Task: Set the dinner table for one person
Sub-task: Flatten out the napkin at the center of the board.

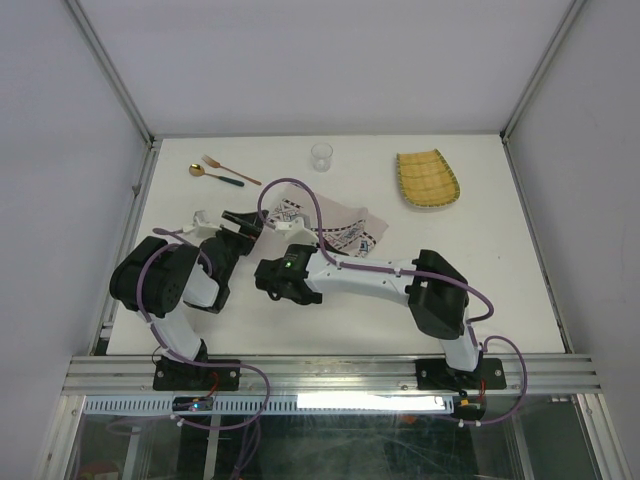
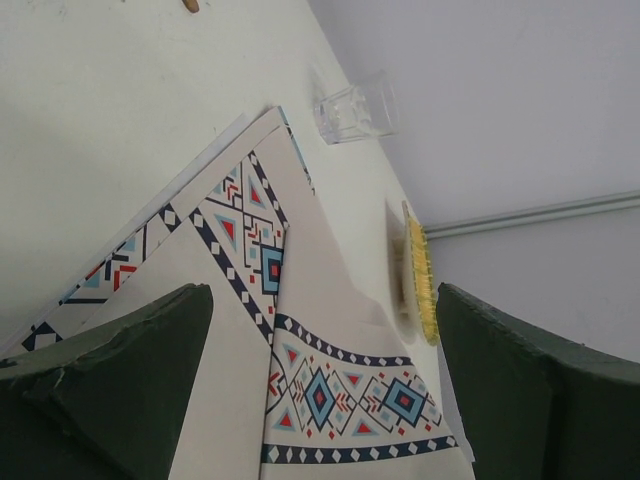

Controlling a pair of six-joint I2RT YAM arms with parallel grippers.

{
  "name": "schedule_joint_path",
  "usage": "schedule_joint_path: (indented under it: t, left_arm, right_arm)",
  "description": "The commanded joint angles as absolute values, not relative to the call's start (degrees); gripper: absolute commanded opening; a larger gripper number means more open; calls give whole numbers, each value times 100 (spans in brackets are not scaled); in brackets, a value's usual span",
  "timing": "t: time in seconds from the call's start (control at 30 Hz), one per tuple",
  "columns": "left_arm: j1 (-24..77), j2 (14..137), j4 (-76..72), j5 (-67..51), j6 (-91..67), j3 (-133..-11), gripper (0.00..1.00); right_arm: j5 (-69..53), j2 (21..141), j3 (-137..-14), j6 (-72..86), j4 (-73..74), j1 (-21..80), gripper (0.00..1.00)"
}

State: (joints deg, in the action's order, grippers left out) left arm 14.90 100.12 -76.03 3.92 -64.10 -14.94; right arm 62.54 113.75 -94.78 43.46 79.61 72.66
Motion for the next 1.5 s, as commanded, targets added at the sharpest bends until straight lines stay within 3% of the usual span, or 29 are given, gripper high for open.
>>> schedule_joint_path:
  t: [0.0, 0.27, 0.57, 0.8, 1.27, 1.3, 1.33, 1.37, 1.47]
  left_arm:
    - [1468, 9947, -7996, 341, -6414, -1664, 99]
    - [1547, 9999, -7260, 659, -6410, -1716, 99]
    - [1644, 11018, -9199, 771, -6497, -1462, 99]
    - [1672, 11681, -9622, 928, -6644, -1358, 99]
    - [1671, 11697, -9702, 1073, -6486, -1198, 99]
    - [1670, 11694, -9715, 1073, -6486, -1189, 99]
    - [1670, 11690, -9720, 1072, -6474, -1179, 99]
    - [1670, 11683, -9725, 1079, -6455, -1171, 99]
    - [1670, 11681, -9735, 1096, -6422, -1145, 99]
  right_arm:
    - [6385, 10984, -9426, 4760, 8213, 7330, 0]
    - [6328, 11129, -9391, 4937, 8234, 7390, 0]
    - [6298, 11084, -9378, 4983, 8288, 7452, 0]
    - [6267, 10947, -9185, 5520, 8607, 7479, 0]
    - [5656, 10216, -8317, 6360, 8781, 7453, 0]
    - [5630, 10207, -8288, 6446, 8785, 7461, 7]
    - [5621, 10193, -8257, 6532, 8781, 7473, 23]
    - [5632, 10168, -8241, 6599, 8783, 7485, 30]
    - [5649, 10030, -8161, 6796, 8783, 7548, 40]
